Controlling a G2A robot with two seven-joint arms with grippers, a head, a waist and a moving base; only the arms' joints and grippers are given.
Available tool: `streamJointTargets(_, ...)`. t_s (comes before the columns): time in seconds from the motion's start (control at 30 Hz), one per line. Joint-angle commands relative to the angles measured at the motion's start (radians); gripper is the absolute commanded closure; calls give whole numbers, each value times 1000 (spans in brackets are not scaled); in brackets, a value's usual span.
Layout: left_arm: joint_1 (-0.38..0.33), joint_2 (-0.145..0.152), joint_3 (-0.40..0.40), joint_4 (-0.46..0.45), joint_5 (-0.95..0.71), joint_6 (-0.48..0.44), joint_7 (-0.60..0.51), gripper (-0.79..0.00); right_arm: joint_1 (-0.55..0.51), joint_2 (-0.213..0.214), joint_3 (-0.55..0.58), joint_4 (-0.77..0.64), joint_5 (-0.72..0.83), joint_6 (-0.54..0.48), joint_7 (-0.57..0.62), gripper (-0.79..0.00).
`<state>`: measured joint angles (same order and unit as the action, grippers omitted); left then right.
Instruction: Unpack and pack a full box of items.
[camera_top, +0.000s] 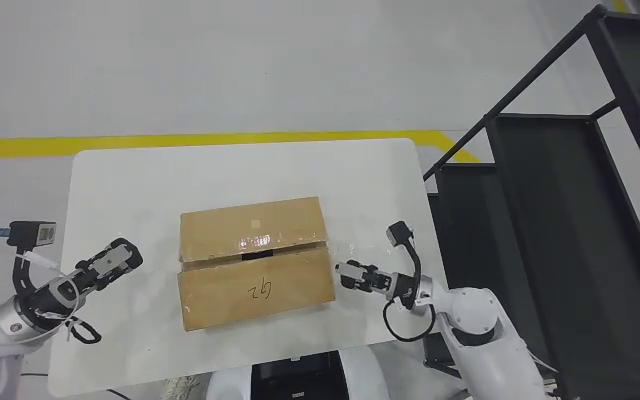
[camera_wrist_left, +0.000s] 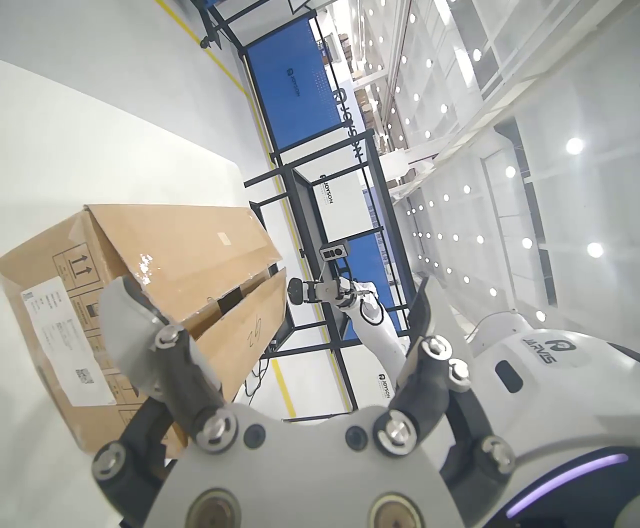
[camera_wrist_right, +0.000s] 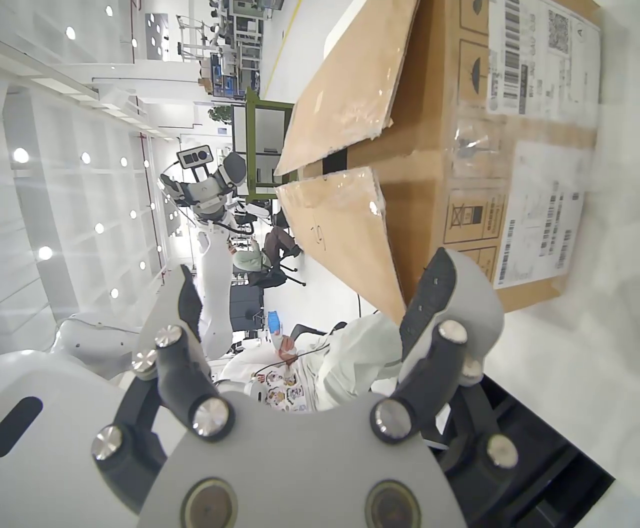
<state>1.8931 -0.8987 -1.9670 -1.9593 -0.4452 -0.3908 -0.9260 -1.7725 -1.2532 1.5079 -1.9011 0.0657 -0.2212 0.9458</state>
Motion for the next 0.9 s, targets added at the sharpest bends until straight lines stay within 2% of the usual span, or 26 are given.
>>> streamJointTargets(0.0, 0, 0, 0, 0, 0, 0, 0, -785, 13, 3, 4, -2, 16, -2, 14, -785)
streamJointTargets(0.2, 0, 0, 0, 0, 0, 0, 0, -785, 71, 12, -11, 25, 2, 2, 36, -785)
streamJointTargets(0.53, 0, 0, 0, 0, 0, 0, 0, -785, 153, 16, -82, 107, -48, -29, -11, -785)
streamJointTargets(0.77, 0, 0, 0, 0, 0, 0, 0, -785, 133, 27, -81, 67, -12, -119, 18, -785)
streamJointTargets(0.87, 0, 0, 0, 0, 0, 0, 0, -785, 112, 35, -63, 41, 59, -149, 78, -785)
